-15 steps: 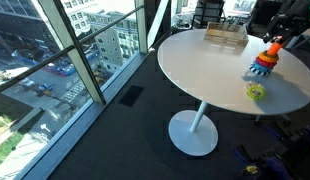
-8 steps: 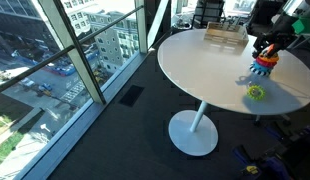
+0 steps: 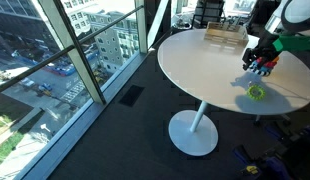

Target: Put the black and white ring on the table

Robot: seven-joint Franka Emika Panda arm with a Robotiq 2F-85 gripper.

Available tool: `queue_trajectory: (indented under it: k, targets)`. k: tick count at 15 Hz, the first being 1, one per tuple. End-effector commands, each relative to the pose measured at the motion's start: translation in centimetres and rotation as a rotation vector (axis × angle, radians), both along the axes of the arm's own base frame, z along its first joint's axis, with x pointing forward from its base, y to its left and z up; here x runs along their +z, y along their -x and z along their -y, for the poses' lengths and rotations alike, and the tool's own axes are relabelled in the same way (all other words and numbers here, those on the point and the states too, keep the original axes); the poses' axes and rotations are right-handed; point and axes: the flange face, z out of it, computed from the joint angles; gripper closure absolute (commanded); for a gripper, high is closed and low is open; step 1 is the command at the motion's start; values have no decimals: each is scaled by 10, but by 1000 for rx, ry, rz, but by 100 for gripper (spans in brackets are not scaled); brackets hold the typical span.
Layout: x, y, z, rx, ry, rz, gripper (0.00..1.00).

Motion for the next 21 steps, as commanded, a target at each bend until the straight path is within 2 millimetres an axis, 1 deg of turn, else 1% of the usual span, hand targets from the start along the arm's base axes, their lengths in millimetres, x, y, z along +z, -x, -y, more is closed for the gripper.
queue_trajectory:
  k: [1,9,14,15,16,17,19,21]
  targets:
    - [-16,-2,-3,-23,26,7,61]
    - [-52,-5,-1,-52,23,-17,61]
    - [-67,-5,-1,-60,22,-49,61]
    - [-69,-5,-1,-59,23,-53,40]
    - [-70,-5,-1,-59,23,-56,23]
    - [-71,-5,-1,-60,23,-58,11]
    - [-71,-5,0,-61,21,-62,1]
    - [-67,-5,2,-61,22,-61,0]
